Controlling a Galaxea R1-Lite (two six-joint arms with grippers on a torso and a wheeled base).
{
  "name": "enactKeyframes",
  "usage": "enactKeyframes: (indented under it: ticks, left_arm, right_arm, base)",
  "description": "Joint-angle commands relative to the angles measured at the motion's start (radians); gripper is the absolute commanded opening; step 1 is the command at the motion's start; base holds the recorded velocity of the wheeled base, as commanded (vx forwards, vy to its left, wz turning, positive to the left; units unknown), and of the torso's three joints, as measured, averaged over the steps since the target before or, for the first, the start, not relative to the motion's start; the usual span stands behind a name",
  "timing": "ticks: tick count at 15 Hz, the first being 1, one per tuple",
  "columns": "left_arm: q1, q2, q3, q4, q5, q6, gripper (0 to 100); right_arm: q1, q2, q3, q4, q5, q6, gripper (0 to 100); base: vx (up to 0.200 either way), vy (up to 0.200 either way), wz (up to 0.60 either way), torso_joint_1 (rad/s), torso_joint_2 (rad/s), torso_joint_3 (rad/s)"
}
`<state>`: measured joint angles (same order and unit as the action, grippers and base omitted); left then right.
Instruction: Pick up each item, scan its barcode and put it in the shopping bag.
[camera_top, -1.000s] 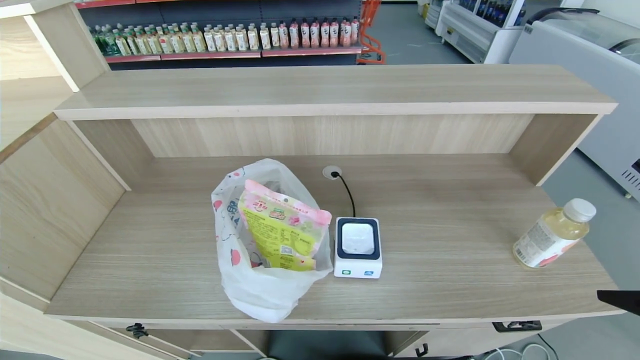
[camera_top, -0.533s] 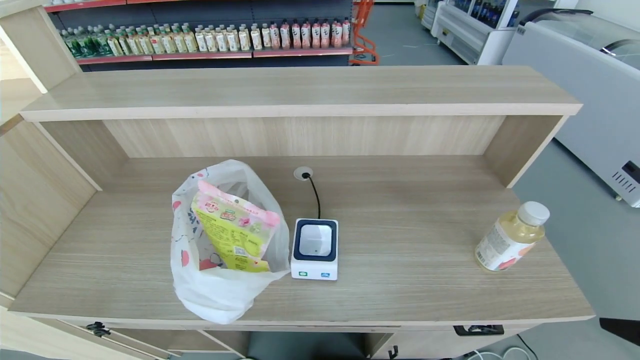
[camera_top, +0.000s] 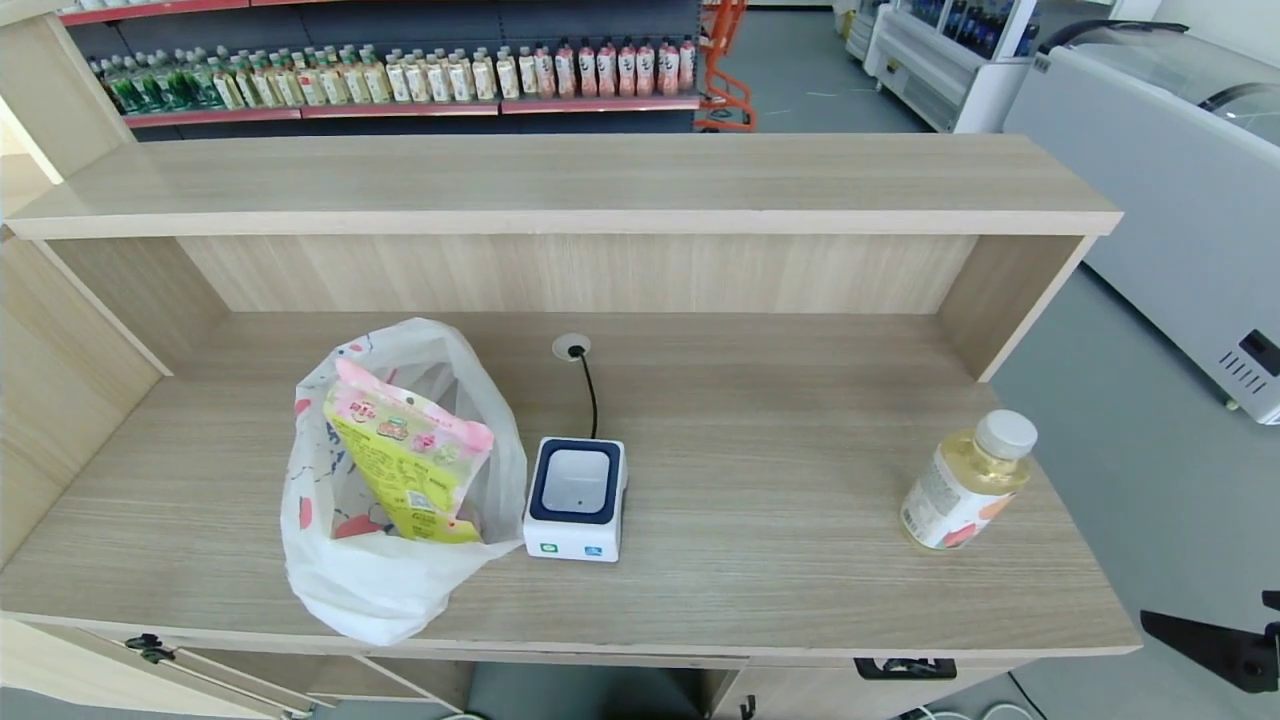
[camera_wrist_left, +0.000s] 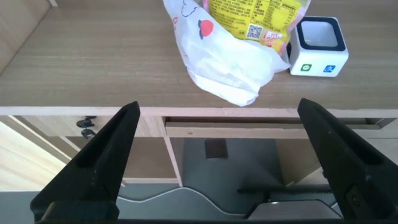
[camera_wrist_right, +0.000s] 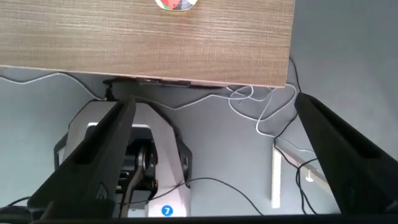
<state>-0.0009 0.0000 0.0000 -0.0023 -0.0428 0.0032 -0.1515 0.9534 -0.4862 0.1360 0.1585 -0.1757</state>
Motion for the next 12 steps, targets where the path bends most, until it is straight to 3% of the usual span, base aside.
enactKeyframes:
  ticks: [1,4,5,6,12]
  left_arm:
    - [0.001,0.002,0.0,-0.001,0.0,0.0,100]
    - [0.001,0.002,0.0,-0.001,0.0,0.0,100]
    - [0.001,0.002,0.0,-0.001,0.0,0.0,100]
    - [0.001,0.002,0.0,-0.001,0.0,0.0,100]
    - [0.001,0.002,0.0,-0.001,0.0,0.0,100]
  right_arm:
    - [0.0,-0.001,0.02,-0.007,0.007,0.001,100]
    - [0.0,0.013,0.115,-0.17,0.042,-0.005,100]
    - [-0.002,0.056,0.222,-0.352,0.041,-0.034,100]
    - [-0.003,0.09,0.251,-0.438,0.042,-0.03,100]
    - [0.004,0.18,0.271,-0.585,0.042,-0.028,100]
  base:
    - [0.0,0.0,0.0,0.0,0.0,0.0]
    - [0.0,0.0,0.0,0.0,0.0,0.0]
    - [0.0,0.0,0.0,0.0,0.0,0.0]
    - [0.0,0.0,0.0,0.0,0.0,0.0]
    - [0.0,0.0,0.0,0.0,0.0,0.0]
